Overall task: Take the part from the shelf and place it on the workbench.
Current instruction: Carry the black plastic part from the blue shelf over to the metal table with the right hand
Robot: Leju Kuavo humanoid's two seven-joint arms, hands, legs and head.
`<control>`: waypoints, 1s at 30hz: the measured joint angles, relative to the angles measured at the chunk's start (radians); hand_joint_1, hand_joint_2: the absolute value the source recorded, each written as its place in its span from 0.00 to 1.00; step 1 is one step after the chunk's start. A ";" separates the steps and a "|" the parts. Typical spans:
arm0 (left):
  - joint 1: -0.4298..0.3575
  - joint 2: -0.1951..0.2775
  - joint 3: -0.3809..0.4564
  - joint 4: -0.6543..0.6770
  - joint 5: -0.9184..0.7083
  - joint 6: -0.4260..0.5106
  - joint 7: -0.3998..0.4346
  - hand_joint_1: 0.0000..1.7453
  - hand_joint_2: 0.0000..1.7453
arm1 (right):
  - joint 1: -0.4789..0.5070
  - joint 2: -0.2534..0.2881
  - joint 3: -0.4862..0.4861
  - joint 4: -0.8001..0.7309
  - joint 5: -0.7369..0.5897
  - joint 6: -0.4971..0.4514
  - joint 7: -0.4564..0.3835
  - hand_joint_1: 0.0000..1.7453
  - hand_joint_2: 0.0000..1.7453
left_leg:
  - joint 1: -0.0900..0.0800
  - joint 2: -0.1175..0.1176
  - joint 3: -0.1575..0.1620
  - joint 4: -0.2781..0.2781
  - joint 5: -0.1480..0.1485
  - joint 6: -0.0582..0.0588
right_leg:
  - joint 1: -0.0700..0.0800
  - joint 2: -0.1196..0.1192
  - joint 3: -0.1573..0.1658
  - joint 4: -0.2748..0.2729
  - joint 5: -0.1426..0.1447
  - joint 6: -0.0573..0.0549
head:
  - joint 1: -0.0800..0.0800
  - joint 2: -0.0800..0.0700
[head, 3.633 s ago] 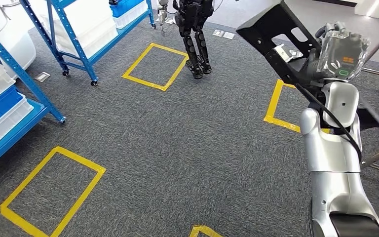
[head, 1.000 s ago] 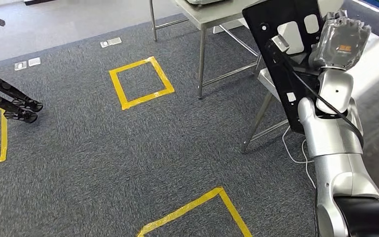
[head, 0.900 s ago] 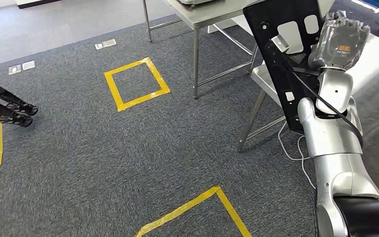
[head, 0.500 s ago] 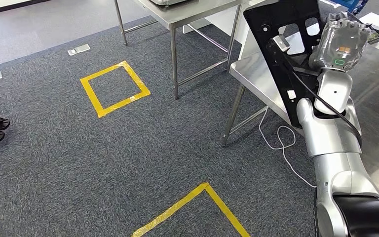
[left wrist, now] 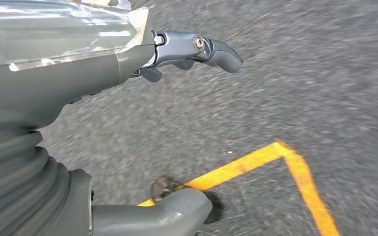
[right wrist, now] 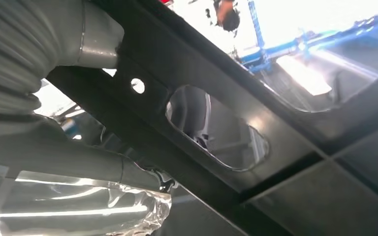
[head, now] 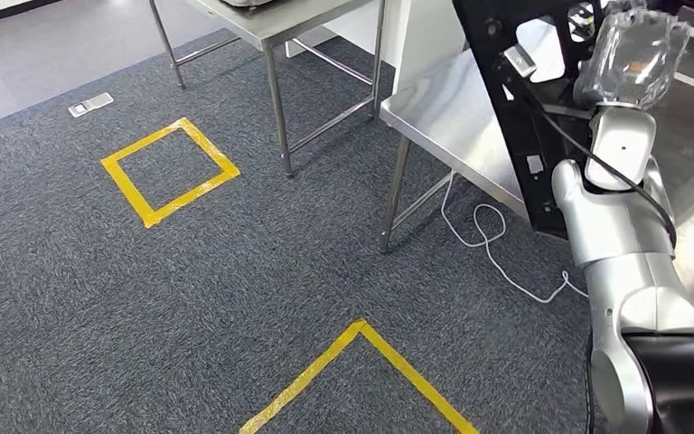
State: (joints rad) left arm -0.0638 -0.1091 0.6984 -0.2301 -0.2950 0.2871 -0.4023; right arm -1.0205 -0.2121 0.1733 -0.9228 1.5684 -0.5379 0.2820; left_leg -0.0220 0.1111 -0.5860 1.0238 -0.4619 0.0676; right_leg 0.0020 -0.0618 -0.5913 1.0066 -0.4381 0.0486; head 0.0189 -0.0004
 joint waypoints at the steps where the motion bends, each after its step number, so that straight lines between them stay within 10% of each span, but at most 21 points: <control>1: -0.001 -0.001 0.002 0.000 -0.004 -0.002 -0.008 0.00 1.00 | -0.011 -0.001 0.002 0.006 0.000 -0.004 0.000 1.00 1.00 | -0.002 0.010 0.000 0.000 0.000 -0.003 | 0.004 0.009 0.000 -0.002 0.003 -0.007 | -0.001 0.000; 4: -0.004 -0.003 0.003 -0.001 -0.012 -0.010 -0.022 0.00 1.00 | -0.035 -0.010 0.006 0.019 0.000 -0.006 0.001 1.00 1.00 | 0.004 -0.012 -0.008 0.025 -0.021 -0.020 | -0.014 0.041 0.001 -0.011 0.013 -0.026 | -0.001 0.000; 7: -0.001 -0.006 0.006 -0.002 -0.018 -0.016 -0.026 0.00 1.00 | -0.055 -0.008 0.011 0.031 0.000 -0.006 0.002 1.00 1.00 | 0.021 -0.101 -0.077 0.188 -0.111 -0.038 | -0.025 0.072 0.000 -0.014 0.020 -0.042 | -0.003 0.000; 10: 0.001 -0.006 0.009 -0.002 -0.022 -0.034 -0.027 0.00 1.00 | -0.065 -0.004 0.021 0.043 0.000 -0.006 -0.003 1.00 1.00 | 0.035 -0.115 -0.126 0.290 -0.132 -0.051 | -0.026 0.111 -0.001 -0.012 0.021 -0.041 | -0.003 0.000; 13: 0.000 -0.007 0.013 -0.001 -0.014 -0.077 -0.019 0.00 1.00 | -0.091 -0.005 0.027 0.058 0.000 -0.006 -0.029 1.00 1.00 | 0.057 -0.153 -0.048 0.122 -0.035 -0.068 | -0.032 0.148 -0.008 0.003 0.018 -0.033 | -0.003 0.000; 16: -0.002 -0.010 0.027 0.000 -0.001 -0.151 -0.023 0.00 1.00 | -0.127 -0.006 0.033 0.078 0.000 -0.011 -0.053 1.00 1.00 | 0.061 -0.203 -0.016 0.037 -0.018 -0.071 | -0.028 0.183 -0.033 0.013 0.023 -0.005 | -0.003 0.000; 18: -0.003 -0.011 0.032 0.000 0.001 -0.170 -0.026 0.00 1.00 | -0.136 -0.013 0.036 0.089 0.000 -0.015 -0.060 1.00 1.00 | 0.053 -0.179 -0.018 0.028 -0.010 -0.052 | -0.030 0.197 -0.047 0.009 0.031 0.013 | -0.004 0.000; 20: -0.005 -0.012 0.034 -0.001 0.001 -0.175 -0.028 0.00 1.00 | -0.142 -0.021 0.037 0.099 0.000 -0.016 -0.063 1.00 1.00 | 0.050 -0.153 -0.016 0.015 0.002 -0.031 | -0.028 0.154 -0.074 0.047 0.013 0.016 | 0.003 0.000; 22: -0.003 -0.012 0.036 -0.001 0.001 -0.177 -0.029 0.00 1.00 | -0.148 -0.023 0.039 0.107 0.000 -0.017 -0.064 1.00 1.00 | 0.046 -0.125 -0.016 0.009 0.006 -0.022 | -0.025 0.093 -0.132 0.164 -0.037 0.010 | 0.012 0.000; 25: -0.002 -0.012 0.042 -0.001 0.001 -0.178 -0.029 0.00 1.00 | -0.150 -0.022 0.042 0.119 0.000 -0.017 -0.064 1.00 1.00 | 0.039 -0.081 -0.017 0.010 0.005 -0.018 | -0.024 0.073 -0.190 0.296 -0.076 0.018 | 0.013 0.000; 28: -0.004 -0.012 0.047 -0.001 0.001 -0.180 -0.029 0.00 1.00 | -0.153 -0.023 0.045 0.125 0.000 -0.017 -0.065 1.00 1.00 | 0.034 -0.043 -0.013 0.010 0.003 -0.020 | -0.021 0.037 -0.092 0.120 -0.016 0.031 | 0.014 0.000; 30: -0.005 -0.012 0.050 -0.001 0.001 -0.181 -0.029 0.00 1.00 | -0.159 -0.023 0.046 0.125 0.000 -0.017 -0.065 1.00 1.00 | 0.028 -0.024 -0.011 0.010 -0.001 -0.026 | -0.009 0.006 -0.034 0.017 0.015 0.020 | 0.013 0.000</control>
State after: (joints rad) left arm -0.0684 -0.1216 0.7481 -0.2316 -0.2937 0.1065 -0.4312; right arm -1.1792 -0.2348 0.2197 -0.7973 1.5682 -0.5553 0.2174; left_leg 0.0060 0.0870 -0.5966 1.0340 -0.4633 0.0413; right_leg -0.0069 -0.0558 -0.6254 1.0237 -0.4233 0.0683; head 0.0320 -0.0004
